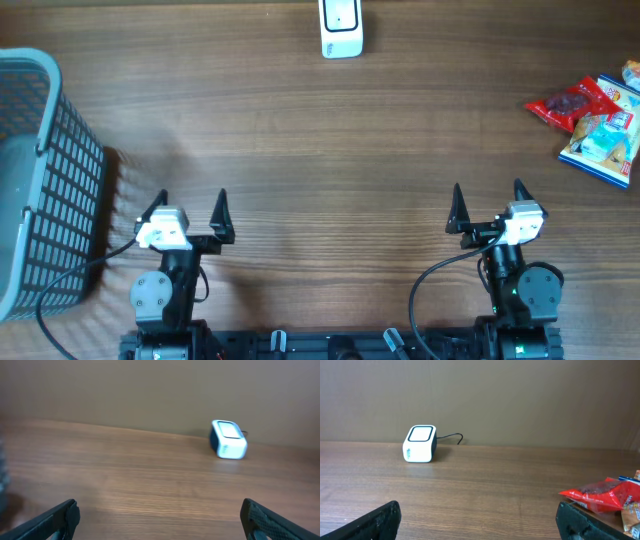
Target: Scan the item barcode
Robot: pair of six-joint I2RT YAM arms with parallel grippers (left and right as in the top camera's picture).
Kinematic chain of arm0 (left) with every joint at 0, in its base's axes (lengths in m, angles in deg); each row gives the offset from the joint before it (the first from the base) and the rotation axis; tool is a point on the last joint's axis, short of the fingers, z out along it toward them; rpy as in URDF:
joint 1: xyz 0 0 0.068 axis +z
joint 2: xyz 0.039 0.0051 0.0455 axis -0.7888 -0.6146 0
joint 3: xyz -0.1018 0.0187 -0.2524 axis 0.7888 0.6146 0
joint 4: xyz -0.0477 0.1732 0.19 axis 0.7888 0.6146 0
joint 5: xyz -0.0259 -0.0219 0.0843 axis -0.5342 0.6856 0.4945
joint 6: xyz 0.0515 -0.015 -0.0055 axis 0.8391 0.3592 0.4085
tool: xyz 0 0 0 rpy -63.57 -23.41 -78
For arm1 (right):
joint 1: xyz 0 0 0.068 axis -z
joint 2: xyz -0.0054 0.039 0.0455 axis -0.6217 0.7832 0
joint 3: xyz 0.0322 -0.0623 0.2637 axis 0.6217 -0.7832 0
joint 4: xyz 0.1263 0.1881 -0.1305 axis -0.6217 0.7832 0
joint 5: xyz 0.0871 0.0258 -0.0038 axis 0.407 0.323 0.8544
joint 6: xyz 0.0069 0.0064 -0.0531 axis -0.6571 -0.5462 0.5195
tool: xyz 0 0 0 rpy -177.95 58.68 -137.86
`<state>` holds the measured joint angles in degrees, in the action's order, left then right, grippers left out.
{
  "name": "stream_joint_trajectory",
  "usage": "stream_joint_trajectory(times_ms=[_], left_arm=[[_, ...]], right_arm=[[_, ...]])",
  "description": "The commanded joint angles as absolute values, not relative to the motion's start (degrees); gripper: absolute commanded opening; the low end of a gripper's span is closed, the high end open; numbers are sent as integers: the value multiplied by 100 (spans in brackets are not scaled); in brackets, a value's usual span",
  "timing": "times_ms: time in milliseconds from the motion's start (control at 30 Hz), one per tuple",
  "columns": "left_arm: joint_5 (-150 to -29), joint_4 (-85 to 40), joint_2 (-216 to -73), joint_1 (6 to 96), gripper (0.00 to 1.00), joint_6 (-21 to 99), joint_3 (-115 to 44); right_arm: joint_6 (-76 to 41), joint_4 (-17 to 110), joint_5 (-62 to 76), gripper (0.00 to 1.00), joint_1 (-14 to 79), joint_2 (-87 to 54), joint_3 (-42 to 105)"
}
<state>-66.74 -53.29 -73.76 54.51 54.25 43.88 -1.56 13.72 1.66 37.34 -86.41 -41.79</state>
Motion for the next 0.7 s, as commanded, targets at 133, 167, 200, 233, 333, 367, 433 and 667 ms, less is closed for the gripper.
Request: stream_joint_trajectory(times_ms=[133,167,200,233,333,367,433,667], left_arm=[[-5848,-5285,-7315,5493,100,5425,4410],[-6012,-5265,-7315,5493,100,5648,4410],[-6198,-5248,-7315,5493,100,5938,4407],[-6220,-5246,-7315,5493,100,6133,4407],[-6095,-5248,-7315,5493,100,6859,4407],[-6038,-5252,-7315,5493,100,6874,4407],[-6014,-5254,-7315,5493,100,6874,4407],[-5789,-5272,-7315,5495,100,6391,4410]], right_arm=[[-58,1357,186,100,3701,-8687,-4185],[-58,1357,186,100,3701,-8687,-4185],[-58,1357,186,100,3701,-8687,-4185],[-58,1357,186,100,3701,-8687,-4185],[-60,1357,186,100,3701,-8687,-4185],[-58,1357,186,100,3701,-8687,-4185],[-55,1357,186,100,3701,-8687,-4185],[-55,1357,186,100,3701,-8687,-4185]])
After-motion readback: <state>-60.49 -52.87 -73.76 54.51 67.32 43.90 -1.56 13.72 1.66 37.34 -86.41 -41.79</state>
